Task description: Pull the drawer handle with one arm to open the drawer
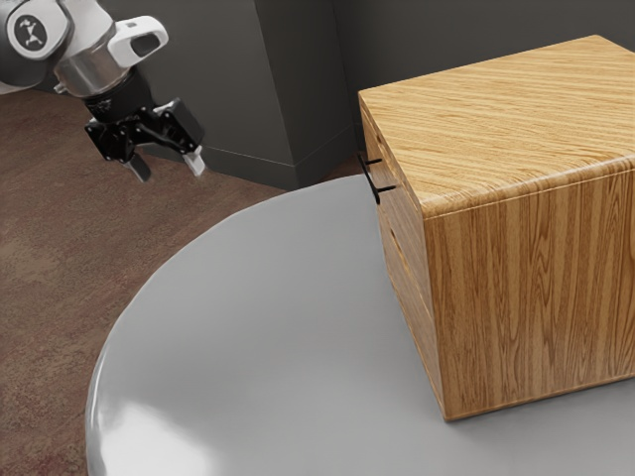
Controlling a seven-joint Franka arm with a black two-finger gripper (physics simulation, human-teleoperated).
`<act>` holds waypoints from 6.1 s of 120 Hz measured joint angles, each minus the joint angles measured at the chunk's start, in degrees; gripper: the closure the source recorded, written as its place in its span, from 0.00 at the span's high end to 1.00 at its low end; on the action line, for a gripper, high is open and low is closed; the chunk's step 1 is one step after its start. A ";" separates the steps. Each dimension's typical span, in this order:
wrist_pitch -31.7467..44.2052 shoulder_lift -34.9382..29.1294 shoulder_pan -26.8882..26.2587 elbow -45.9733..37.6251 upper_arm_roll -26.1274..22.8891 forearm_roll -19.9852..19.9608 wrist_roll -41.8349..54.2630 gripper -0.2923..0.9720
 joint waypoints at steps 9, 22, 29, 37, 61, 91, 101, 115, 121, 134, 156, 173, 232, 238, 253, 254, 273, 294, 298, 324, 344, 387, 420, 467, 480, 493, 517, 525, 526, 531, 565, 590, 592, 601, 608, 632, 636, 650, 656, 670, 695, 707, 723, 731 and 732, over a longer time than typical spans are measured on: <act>0.94 0.16 0.85 0.00 -0.19 -0.85 -1.50 0.77; 1.81 0.66 0.07 -0.01 -0.40 -2.53 -3.78 0.77; 2.26 1.12 -0.49 0.00 -1.79 -2.88 -4.80 0.77; 2.93 1.40 -3.04 0.00 -3.12 -3.02 -5.83 0.77; 4.10 0.96 -14.82 -0.34 -3.36 -3.22 -7.77 0.77; 4.14 0.87 -12.23 -0.61 -3.03 -2.58 -8.65 0.77; 4.97 0.82 -8.94 -0.88 -3.04 -2.26 -3.91 0.77; 8.88 0.52 -5.94 -3.02 -3.15 -0.83 9.38 0.77; 10.62 -0.23 -5.57 -4.36 -3.16 -0.26 14.72 0.77; 15.40 -2.53 -5.42 -8.43 -3.19 0.96 26.53 0.77; 24.54 -4.44 -11.84 -13.90 -3.11 2.49 44.18 0.77; 28.07 -4.41 -19.23 -14.52 -3.15 3.12 54.59 0.77; 30.57 -5.36 -17.07 -16.03 -2.23 3.25 70.22 0.77; 29.99 -5.57 -17.08 -15.99 -1.86 3.16 66.21 0.77; 25.95 -5.82 -16.48 -15.07 -1.98 1.50 47.68 0.77; 25.67 -5.83 -16.54 -14.98 -1.95 1.40 46.36 0.77; 20.41 -6.07 -16.51 -12.82 -1.57 0.39 24.33 0.77; 13.72 -7.43 -16.05 -12.69 -1.73 0.47 1.77 0.77; 12.71 -7.42 -16.06 -12.62 -1.79 0.49 -2.41 0.77; 7.95 -7.29 -16.32 -11.13 -2.00 1.40 -24.69 0.77; 6.83 -7.28 -16.16 -10.91 -1.88 1.69 -37.04 0.77; 6.19 -7.32 -16.48 -11.24 -1.81 1.57 -54.44 0.77; 6.51 -7.40 -16.31 -11.42 -1.60 1.71 -60.65 0.77; 7.93 -6.20 -16.20 -10.92 -1.83 2.11 -61.63 0.77; 8.46 -4.23 -16.73 -9.61 -2.22 2.44 -61.79 0.77; 8.76 -2.81 -17.32 -8.18 -2.20 2.56 -61.91 0.77; 8.61 2.40 -17.13 -3.46 -1.87 2.57 -62.04 0.77; 8.55 4.11 -16.42 -2.32 -2.04 2.53 -61.95 0.77; 8.54 4.20 -16.35 -2.26 -2.07 2.52 -61.93 0.77; 8.52 4.34 -16.09 -2.04 -2.15 2.48 -61.87 0.77; 8.26 3.13 -14.66 -2.36 -1.76 2.29 -59.84 0.77; 8.22 2.54 -13.83 -2.62 -1.76 2.30 -57.86 0.77; 8.23 2.49 -14.14 -2.62 -1.77 2.30 -57.72 0.77; 8.24 2.39 -15.47 -2.63 -1.78 2.29 -57.16 0.77; 8.25 2.37 -16.09 -2.63 -1.79 2.32 -56.77 0.77; 8.47 2.55 -15.12 -2.12 -2.23 2.36 -55.69 0.77; 8.53 2.60 -14.88 -2.01 -2.48 2.35 -55.54 0.77; 9.43 2.86 -15.01 -1.86 -3.27 2.25 -55.08 0.77; 9.97 2.97 -15.15 -1.85 -3.74 2.15 -54.91 0.77; 11.26 3.23 -15.69 -1.32 -4.03 1.74 -54.56 0.77; 13.04 3.57 -14.89 -0.56 -4.14 1.14 -54.08 0.77; 13.84 3.78 -14.93 -0.65 -4.21 0.64 -53.91 0.77; 14.96 4.13 -15.22 -1.04 -4.17 0.10 -53.73 0.77; 15.41 4.18 -15.03 -1.26 -4.16 -0.28 -53.65 0.77; 15.46 4.18 -15.00 -1.28 -4.16 -0.32 -53.65 0.77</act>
